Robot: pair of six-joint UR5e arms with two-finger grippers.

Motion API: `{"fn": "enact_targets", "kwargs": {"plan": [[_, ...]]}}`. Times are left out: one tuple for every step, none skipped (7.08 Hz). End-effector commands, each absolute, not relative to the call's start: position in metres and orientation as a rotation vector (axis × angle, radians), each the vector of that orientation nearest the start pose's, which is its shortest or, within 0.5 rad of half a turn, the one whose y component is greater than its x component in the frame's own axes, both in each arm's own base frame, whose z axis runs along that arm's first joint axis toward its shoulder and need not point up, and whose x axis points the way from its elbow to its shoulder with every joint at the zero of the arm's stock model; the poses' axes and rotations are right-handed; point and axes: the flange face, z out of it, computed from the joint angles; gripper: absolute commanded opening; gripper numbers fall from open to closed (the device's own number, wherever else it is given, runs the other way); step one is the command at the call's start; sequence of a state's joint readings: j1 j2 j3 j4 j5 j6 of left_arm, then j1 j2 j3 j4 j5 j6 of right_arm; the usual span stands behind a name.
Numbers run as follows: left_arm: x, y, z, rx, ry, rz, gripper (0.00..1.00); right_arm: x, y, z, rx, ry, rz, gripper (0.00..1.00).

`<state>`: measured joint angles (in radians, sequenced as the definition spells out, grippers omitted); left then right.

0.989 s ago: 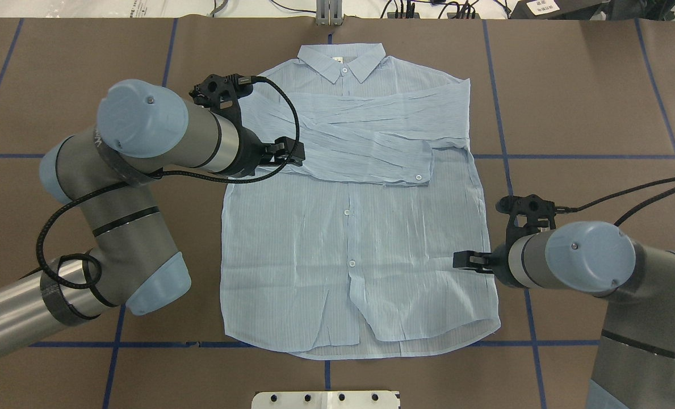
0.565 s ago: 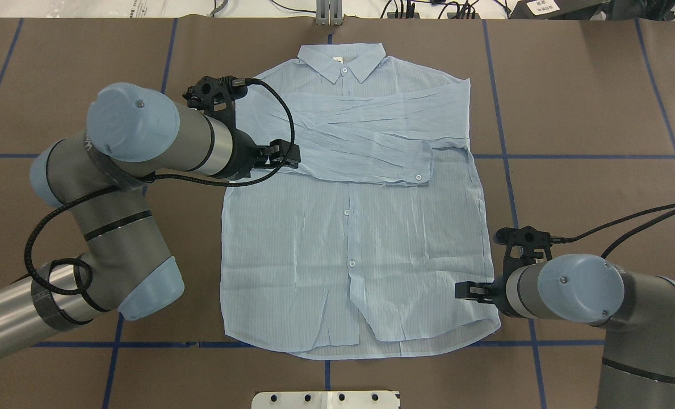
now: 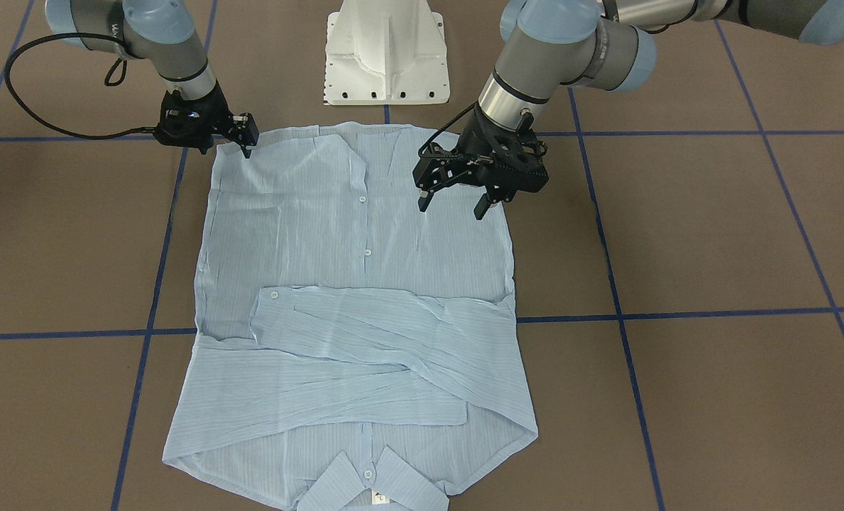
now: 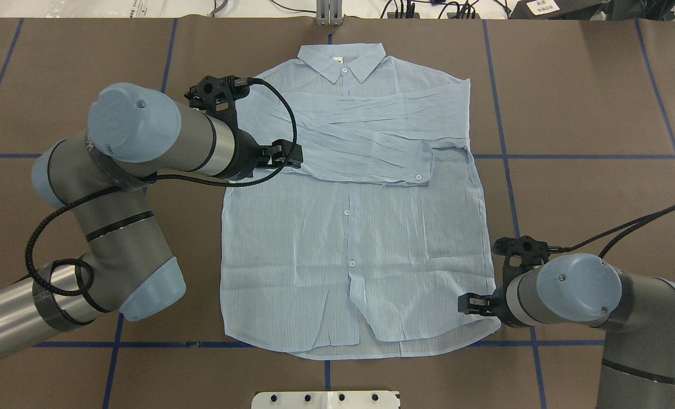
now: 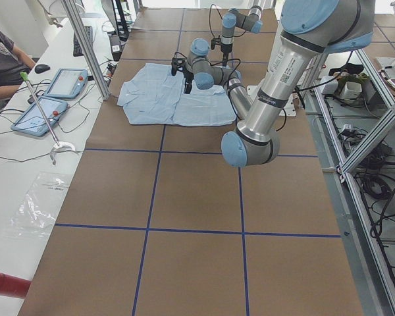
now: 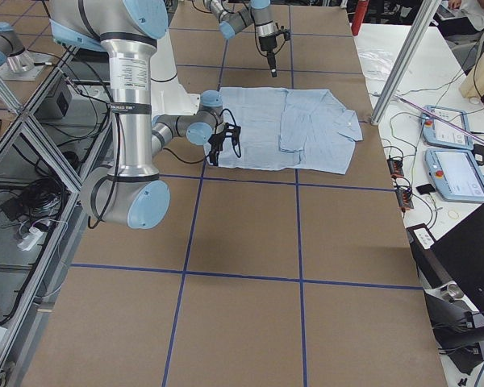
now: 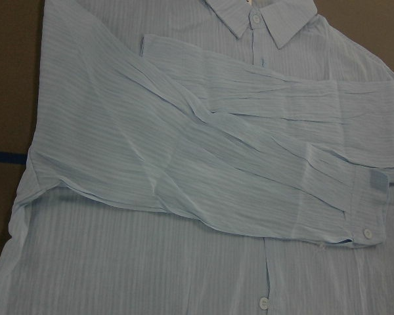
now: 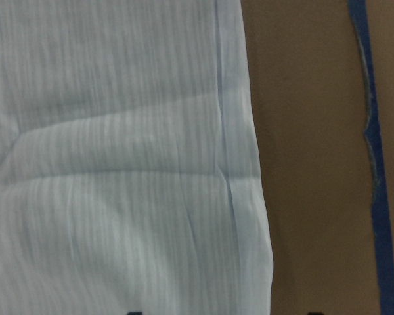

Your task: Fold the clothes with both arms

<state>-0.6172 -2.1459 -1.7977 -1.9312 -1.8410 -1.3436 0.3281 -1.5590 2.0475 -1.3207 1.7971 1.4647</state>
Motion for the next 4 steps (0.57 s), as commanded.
{"fn": "enact_targets", "kwargs": {"plan": [[0.4544,-0.4527,0.1839,0.253,1.152,-0.186,0.99,-0.4293,-0.2613,0.4183,-0.083,-0.749,0.121,0.88],[0.4544,-0.4528,0.1840,0.253,1.152,-0.186,0.99,-0.4298,-0.2613,0.4198,-0.086,-0.746,0.121,0.87],[0.4552,-0.4532,0.1840,0.252,1.152,-0.185,0.99,-0.4301,-0.2607,0.4205,-0.094,-0.746,0.119,0.76],[0.4556,-0.4536,0.1846,0.253,1.150,-0.186,0.99,-0.4304,-0.2606,0.4214,-0.095,-0.743,0.118,0.70]]}}
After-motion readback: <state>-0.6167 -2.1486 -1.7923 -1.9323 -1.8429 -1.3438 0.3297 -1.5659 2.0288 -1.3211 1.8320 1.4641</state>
